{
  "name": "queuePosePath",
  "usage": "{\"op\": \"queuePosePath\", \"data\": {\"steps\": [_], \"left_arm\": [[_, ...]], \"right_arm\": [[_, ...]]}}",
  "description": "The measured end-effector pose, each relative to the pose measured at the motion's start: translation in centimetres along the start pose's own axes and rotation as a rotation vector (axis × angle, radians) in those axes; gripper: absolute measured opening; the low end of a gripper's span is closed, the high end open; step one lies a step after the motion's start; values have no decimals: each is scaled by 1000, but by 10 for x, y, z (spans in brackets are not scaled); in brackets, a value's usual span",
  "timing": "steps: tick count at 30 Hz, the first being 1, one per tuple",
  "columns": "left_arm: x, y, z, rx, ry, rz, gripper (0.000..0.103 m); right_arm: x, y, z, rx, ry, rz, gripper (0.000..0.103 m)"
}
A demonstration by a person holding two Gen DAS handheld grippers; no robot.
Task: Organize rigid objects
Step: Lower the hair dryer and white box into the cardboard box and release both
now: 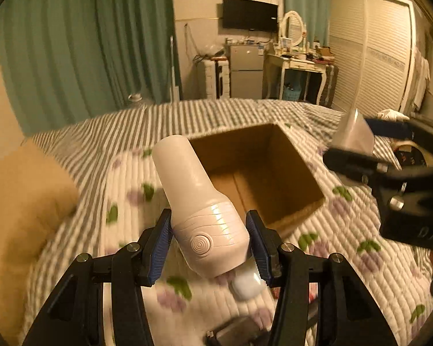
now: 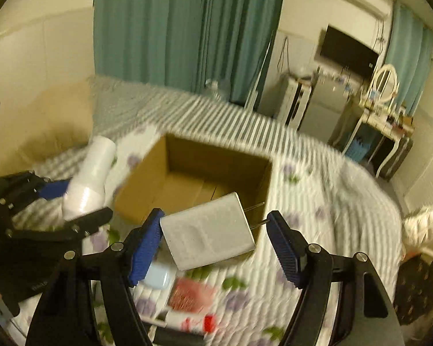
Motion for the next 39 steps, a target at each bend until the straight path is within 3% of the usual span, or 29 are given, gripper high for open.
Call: {"op": "queuePosePath", "data": {"steps": [3,8,14,18,20,21,23,31,33,34,39], "left_arm": [[7,19,21,-21,12,-54,52],[14,74,35,-78,48,-32,52],[22,133,17,-160,73,-5,52],[26,147,6,-180,84,-12,52],[27,151,4,-174,83,3,58],[27,151,5,-167,82,14,70],[23,150,7,-137,72,38,80],[9,140,12,-124,20,34,80],[7,131,13,-111,20,40,80],[6,125,14,-102,21,47,80],[-1,78,16,-42,22,72,87]], "right_arm": [[13,6,27,24,-7,-17,72],[31,42,39,2,4,-12,72],[51,88,15,-56,40,27,72],[57,115,-1,-98,55,60,72],[59,122,-7,-102,62,68,72],[60,124,-8,-103,66,72,72],[63,127,-8,-98,72,79,72],[60,130,-2,-85,76,76,73],[59,127,-1,-77,79,66,79],[59,124,1,-66,79,57,89],[56,80,11,-15,73,37,91]]}}
Point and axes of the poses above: each gripper's, at about its wrist camera, not at the fingertips, and y roughly the way its jaws point, x to its right, z to its top, the point moved 6 cm from there along y, roughly the way its jaws point, and after that the axes turned 9 degrees about z, right-handed, at the moved point
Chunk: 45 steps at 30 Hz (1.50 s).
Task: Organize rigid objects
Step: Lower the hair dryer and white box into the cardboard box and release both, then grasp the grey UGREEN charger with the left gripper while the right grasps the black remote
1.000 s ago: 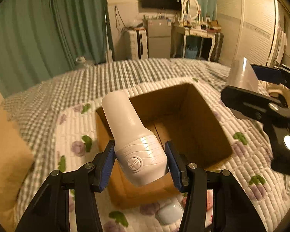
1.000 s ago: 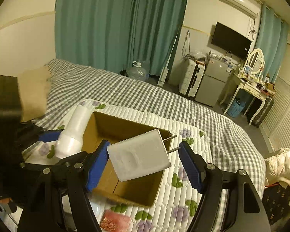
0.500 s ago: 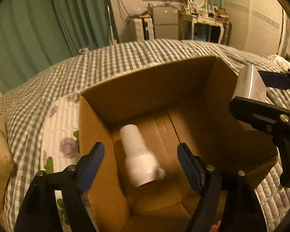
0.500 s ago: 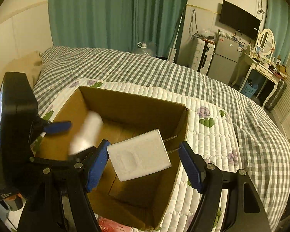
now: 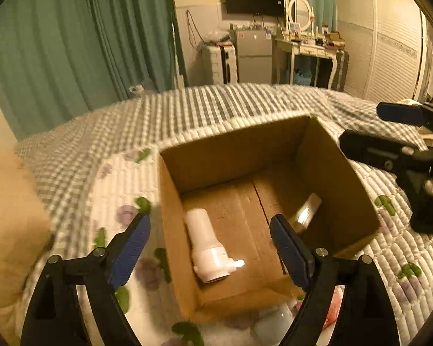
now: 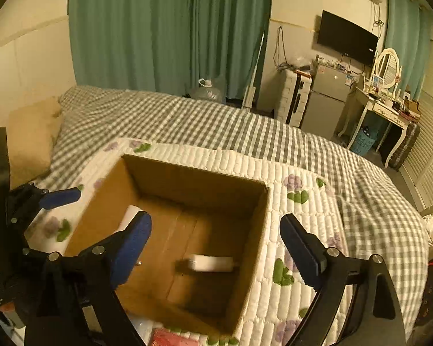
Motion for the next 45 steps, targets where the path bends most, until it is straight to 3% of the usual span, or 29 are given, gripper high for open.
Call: {"op": "queuePosePath", "data": {"steps": [9,13,18,23,28,32,42,45], "left_arm": [[-25,-87,-24,91,-55,17,102],[-28,-117,-45,106,-65,-20,102],[-34,-138,-77,102,-95,-5,102],[-40,-139,-122,67,-131,4,102],[-40,-118,-176,-24,-190,25,102],[-32,-100,-205,-81,-143,75,103],[-29,-89,-218,-127,-124,90,103],[-30,-87,-219,-135,-124,94,103]], "right_arm": [[-34,-96,-16,34,-73,-44,96],[-53,-121,-46,10,-95,-40,96],[-80,-136,-91,-27,-121,-21,96],[-102,-123,-149,-108,-187,-35,96],[-123,-86,-207,-241,-236,13,96],[-136,-53,-237,-347,-290,36,96],[-155,3,-257,-497,-397,52,96],[-158,14,-256,-510,-390,87,90]]}}
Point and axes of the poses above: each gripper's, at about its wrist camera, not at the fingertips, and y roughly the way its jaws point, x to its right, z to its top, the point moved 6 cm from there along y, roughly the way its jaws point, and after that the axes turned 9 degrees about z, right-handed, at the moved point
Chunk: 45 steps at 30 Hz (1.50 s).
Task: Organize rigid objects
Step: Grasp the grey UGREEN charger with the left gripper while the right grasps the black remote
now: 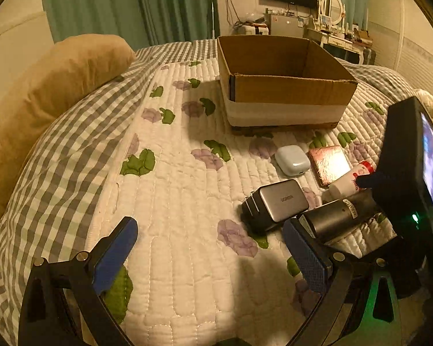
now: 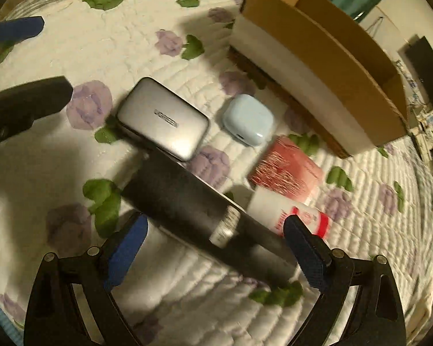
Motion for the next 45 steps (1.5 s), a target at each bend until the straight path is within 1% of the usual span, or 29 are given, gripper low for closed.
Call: {"op": "queuePosePath", "data": {"steps": [1,2,4,5,6,8,12,14,17,20,22,23,25,28,29,31,33,35,37,39,40,41,42,43,45], "left_arm": [[-1,0,0,2,-3,-2,103],[-1,1,0,5,-6,-5,103],[-3,2,1,4,-9,-9,103],[-4,3,1,3,-12,-13,103],[-4,3,1,2,-15,-17,103],[-4,3,2,-2,-10,-16,102],[1,6,8,-6,12,-3,103],[5,10,11,-12,16,-5,103],[12,14,14,-9,33,-26,103],[18,23,14,-21,50,-26,103],[23,26,13,-35,62,-38,103],[26,28,13,-40,71,-44,103],[32,29,12,-45,95,-58,103],[44,33,14,-50,136,-71,103],[49,35,14,-51,155,-65,103],[57,42,14,-60,204,-24,103],[66,49,13,-79,241,-22,103],[71,57,12,-103,251,-26,103],[78,65,12,-131,261,-57,102],[83,71,12,-146,279,-67,100],[88,73,11,-148,298,-72,97],[92,73,10,-150,315,-87,84],[98,73,8,-158,335,-105,77],[100,73,7,-150,354,-90,77],[102,71,6,-136,372,-87,76]], "right_arm": [[0,3,2,-5,10,26,85],[1,7,4,-11,30,70,81],[5,8,6,-3,57,91,74],[8,6,7,10,74,101,66],[11,2,7,27,94,119,62],[19,-7,7,73,147,189,55],[41,-18,7,142,252,225,50],[48,-20,8,162,287,223,47],[49,-10,10,141,279,196,47],[48,-4,14,116,265,170,47],[54,0,17,107,265,125,42],[59,-1,17,108,274,101,38],[67,-7,16,135,291,93,32],[81,-27,15,192,316,75,27],[84,-34,15,205,320,80,24],[90,-46,15,223,319,72,20],[96,-55,15,233,325,73,19],[99,-57,14,235,330,76,19],[102,-53,15,231,334,82,19],[104,-46,14,227,349,103,19],[105,-40,15,227,357,111,19],[105,-36,15,224,370,126,19],[106,-34,14,222,380,139,19],[107,-31,13,217,389,153,19],[107,-25,13,208,401,171,19]]}}
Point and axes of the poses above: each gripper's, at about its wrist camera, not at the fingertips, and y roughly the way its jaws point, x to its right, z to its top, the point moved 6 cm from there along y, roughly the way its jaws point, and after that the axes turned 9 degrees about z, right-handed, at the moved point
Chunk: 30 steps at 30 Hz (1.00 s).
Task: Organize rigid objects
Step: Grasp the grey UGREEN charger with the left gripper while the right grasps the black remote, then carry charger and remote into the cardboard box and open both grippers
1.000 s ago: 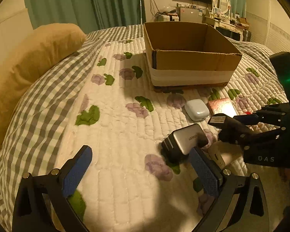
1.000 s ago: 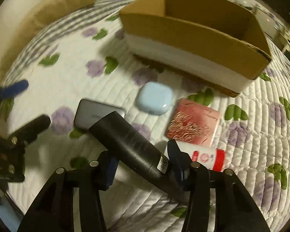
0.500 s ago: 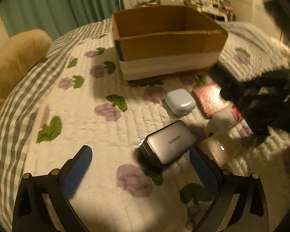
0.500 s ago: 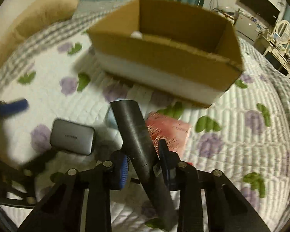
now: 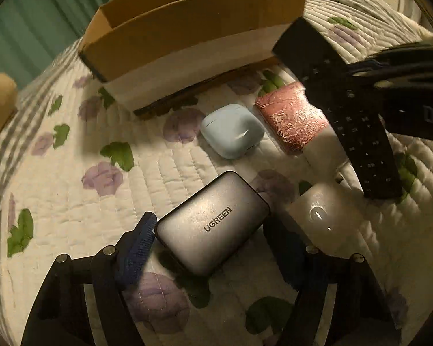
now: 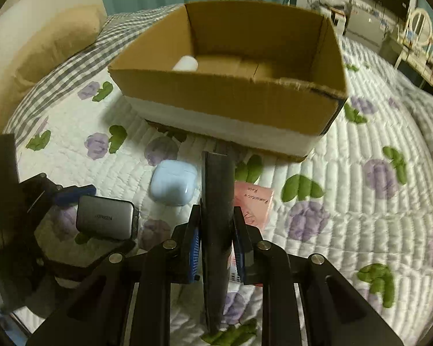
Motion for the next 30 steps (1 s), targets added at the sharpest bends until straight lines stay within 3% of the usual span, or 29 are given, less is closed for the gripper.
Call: {"op": "queuePosePath", "data": {"steps": [6,15,23,30], "left_arm": [[-6,-16,-4,35,-48,-71,76],[-33,-72,21,173,-152,-110,76],[-76,-125,97,333,-221,-67,76],[-99,-118,161,389,-258,-20,76]], "right_arm": [[-3,-20,0,64,3,26,19],[-17,-81,28,195,-32,4,19],[-24,-154,105,333,-101,-53,19],[-13,-167,167,350,-118,-111,19]]}}
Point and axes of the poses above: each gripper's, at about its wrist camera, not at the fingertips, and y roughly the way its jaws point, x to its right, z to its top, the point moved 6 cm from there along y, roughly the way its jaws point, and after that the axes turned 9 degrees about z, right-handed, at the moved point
